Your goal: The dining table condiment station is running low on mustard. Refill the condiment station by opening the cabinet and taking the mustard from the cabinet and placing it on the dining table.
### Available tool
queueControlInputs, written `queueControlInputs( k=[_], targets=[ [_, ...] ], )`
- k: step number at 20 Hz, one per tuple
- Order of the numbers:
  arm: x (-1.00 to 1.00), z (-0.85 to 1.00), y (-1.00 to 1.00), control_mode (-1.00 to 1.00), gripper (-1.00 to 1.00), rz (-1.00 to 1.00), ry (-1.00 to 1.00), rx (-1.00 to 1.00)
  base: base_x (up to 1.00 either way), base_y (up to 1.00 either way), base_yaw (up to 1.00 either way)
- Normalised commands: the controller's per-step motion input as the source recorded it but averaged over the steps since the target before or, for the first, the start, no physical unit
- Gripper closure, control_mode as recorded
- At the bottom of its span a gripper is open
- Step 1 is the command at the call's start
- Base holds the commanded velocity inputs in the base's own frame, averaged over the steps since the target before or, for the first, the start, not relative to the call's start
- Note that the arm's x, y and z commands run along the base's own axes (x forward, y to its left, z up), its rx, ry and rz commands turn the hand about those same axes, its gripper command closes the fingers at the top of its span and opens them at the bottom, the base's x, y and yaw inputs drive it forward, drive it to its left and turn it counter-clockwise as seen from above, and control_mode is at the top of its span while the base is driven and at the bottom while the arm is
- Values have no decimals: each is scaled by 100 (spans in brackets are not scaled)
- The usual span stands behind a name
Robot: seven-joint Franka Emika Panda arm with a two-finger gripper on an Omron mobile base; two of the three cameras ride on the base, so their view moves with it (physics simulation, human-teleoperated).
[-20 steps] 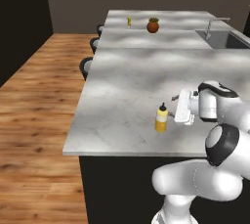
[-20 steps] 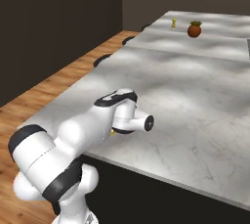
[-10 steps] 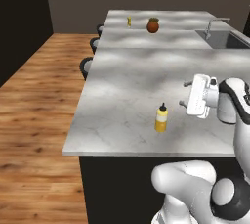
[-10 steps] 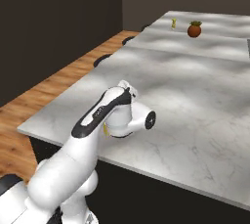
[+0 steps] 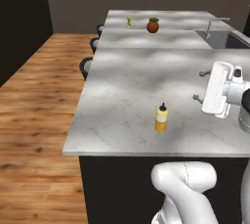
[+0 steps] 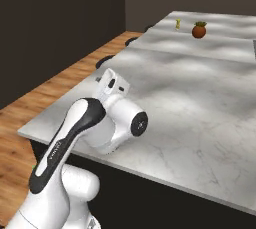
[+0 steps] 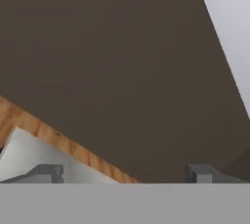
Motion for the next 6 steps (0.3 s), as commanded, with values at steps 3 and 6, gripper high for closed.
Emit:
queueControlInputs(
  k=[3,6],
  targets=[
    [-100,100,13,-100,-100,0,0,-17,0,0,0],
    [-100,100,0,-100,-100,0,0,-11,0,0,0]
  ],
)
